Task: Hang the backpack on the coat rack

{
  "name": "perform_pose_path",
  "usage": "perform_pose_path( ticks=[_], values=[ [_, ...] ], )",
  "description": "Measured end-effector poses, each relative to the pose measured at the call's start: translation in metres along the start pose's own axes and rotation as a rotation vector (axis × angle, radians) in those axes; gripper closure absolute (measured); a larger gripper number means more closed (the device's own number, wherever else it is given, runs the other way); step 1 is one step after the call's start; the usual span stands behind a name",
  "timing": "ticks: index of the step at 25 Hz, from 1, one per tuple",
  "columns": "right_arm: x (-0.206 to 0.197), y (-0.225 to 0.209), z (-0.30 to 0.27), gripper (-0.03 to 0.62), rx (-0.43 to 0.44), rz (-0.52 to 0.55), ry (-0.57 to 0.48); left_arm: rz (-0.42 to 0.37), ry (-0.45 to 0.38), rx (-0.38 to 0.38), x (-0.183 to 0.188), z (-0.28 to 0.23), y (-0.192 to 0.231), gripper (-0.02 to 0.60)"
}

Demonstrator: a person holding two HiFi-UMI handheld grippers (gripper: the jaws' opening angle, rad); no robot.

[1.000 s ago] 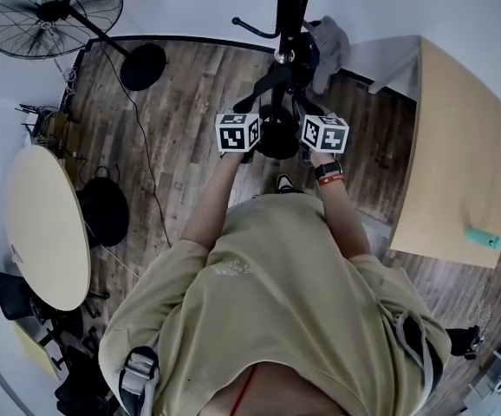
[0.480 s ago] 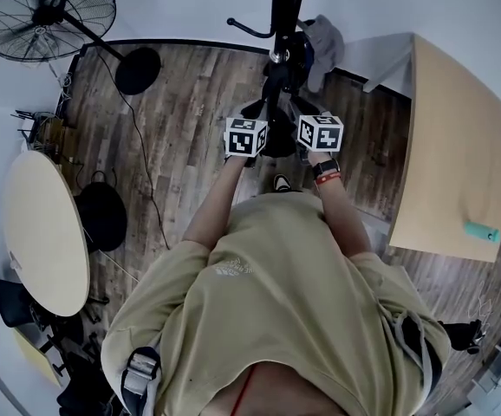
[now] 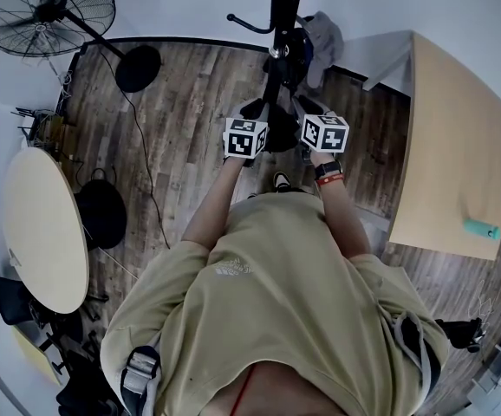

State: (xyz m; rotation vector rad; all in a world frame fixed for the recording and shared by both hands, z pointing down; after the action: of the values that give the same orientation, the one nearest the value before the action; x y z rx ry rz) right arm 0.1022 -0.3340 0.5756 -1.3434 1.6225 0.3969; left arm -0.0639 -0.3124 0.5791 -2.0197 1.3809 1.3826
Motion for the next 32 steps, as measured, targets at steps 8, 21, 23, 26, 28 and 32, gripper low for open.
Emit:
perform_pose_path(
  ticks=[8, 21, 23, 26, 28, 32],
  values=[
    [0.021, 0.003, 0.031, 0.508, -0.018, -0.005, -0.086, -0.011, -0.099, 0.046, 0.022, 0.033, 0.0, 0.523],
    [0.06, 0.017, 0.074, 0.553, -0.067, 0.104, -0.174, -0.082, -0.236, 0.084, 0.07, 0.079, -0.014, 0.543],
    [0.068, 0.022, 0.081, 0.573, -0.075, 0.127, -0.202, -0.09, -0.253, 0.09, 0.076, 0.085, -0.016, 0.546],
    [0.078, 0.025, 0.09, 0.577, -0.076, 0.138, -0.239, -0.101, -0.278, 0.098, 0.083, 0.091, -0.02, 0.549],
    [0.082, 0.026, 0.095, 0.579, -0.075, 0.14, -0.26, -0.11, -0.294, 0.104, 0.087, 0.095, -0.022, 0.552],
    [0.087, 0.027, 0.102, 0.579, -0.078, 0.142, -0.295, -0.134, -0.331, 0.121, 0.096, 0.101, -0.025, 0.554]
  ],
)
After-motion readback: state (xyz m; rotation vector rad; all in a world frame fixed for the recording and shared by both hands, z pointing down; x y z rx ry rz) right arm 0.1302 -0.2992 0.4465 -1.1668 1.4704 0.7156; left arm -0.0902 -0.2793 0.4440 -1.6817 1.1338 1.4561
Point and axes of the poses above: the fingertips, and each gripper's own axes: z backward along the fingers, y to its left, x out of its top, the point moved 8 cm from there along z, backward along the fingers, and after that the axes turned 5 degrees about -x, right-handed, at the moved point
